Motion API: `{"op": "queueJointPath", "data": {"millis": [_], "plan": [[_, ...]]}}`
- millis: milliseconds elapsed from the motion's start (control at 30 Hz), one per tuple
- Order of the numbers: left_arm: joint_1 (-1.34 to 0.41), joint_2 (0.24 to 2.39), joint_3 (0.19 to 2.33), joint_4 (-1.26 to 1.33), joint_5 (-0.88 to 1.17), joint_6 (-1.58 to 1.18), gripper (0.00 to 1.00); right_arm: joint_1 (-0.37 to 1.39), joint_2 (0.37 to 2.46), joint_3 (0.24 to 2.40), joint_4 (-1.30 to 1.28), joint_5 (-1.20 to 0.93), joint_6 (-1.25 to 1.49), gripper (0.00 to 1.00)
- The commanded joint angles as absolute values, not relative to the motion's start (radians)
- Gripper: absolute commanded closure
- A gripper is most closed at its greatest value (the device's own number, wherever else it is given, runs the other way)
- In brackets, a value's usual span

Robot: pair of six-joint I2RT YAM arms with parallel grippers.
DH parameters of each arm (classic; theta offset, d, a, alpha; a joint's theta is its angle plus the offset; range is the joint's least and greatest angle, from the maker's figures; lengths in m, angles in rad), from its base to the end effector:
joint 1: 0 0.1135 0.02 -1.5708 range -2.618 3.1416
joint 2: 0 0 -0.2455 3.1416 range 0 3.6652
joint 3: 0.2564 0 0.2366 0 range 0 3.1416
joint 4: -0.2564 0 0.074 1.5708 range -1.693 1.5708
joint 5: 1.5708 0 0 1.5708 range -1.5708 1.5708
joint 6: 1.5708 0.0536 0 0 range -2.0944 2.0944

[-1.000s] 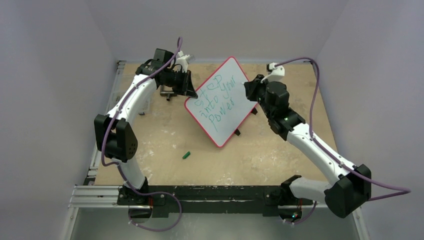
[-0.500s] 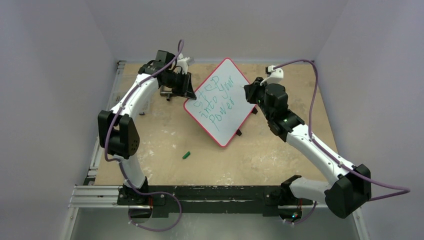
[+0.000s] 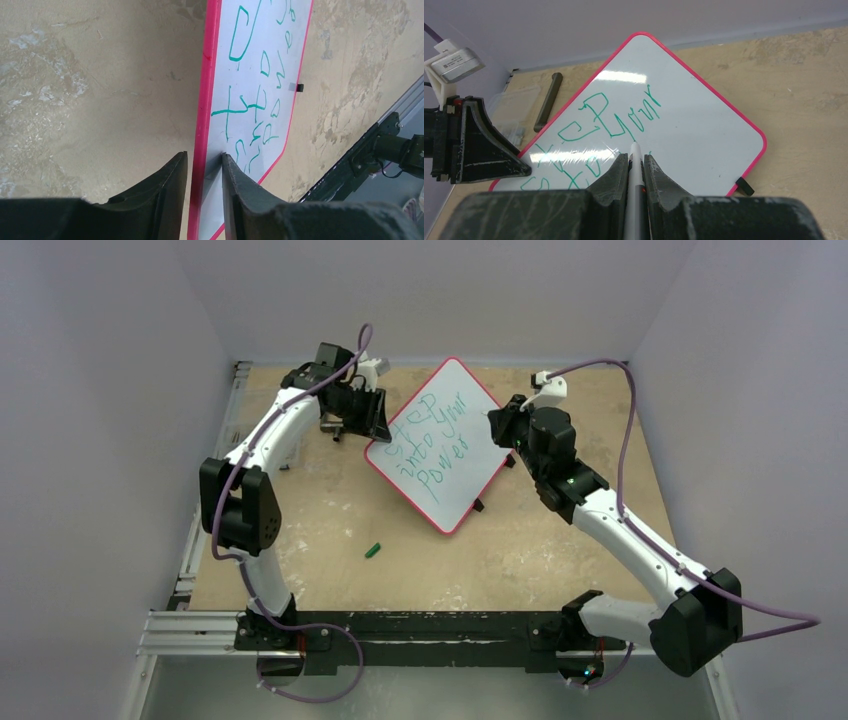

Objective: Write a sentence on the whiteboard

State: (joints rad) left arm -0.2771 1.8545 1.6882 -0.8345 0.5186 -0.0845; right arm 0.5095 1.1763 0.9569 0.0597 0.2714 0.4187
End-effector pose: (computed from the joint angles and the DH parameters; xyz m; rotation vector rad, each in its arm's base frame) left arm 0.3673 -0.1321 0.2690 0.4444 2.5302 -0.8033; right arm 0.2568 0.1270 0.3289 0.1228 1.7413 0.4494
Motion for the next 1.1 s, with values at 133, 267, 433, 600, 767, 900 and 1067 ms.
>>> {"op": "queueJointPath", "data": {"millis": [133,267,433,600,767,900,1067], "plan": [[-0.285,1.825,1.672,-0.830,0.516,-0.064,0.60,0.509,1.155,0.955,0.088,0.276,0.418,1.00],[-0.285,1.808,1.670,-0.828,0.521,-0.058,0.52,0.509,1.154,0.957,0.088,0.277,0.418,1.00],[-0.285,1.768,1.651,-0.799,0.533,-0.061,0.42,0.509,1.155,0.960,0.087,0.273,0.417,1.00],[-0.282,1.730,1.635,-0.776,0.520,-0.067,0.35,0.509,1.154,0.976,0.075,0.262,0.419,1.00],[-0.276,1.648,1.616,-0.769,0.489,-0.064,0.29,0.509,1.153,0.985,0.071,0.247,0.427,1.00],[-0.275,1.557,1.614,-0.788,0.409,-0.053,0.02,0.509,1.141,0.988,0.070,0.228,0.429,1.00],[-0.275,1.424,1.587,-0.806,0.350,-0.052,0.01,0.509,1.138,1.001,0.065,0.174,0.439,1.00]]}}
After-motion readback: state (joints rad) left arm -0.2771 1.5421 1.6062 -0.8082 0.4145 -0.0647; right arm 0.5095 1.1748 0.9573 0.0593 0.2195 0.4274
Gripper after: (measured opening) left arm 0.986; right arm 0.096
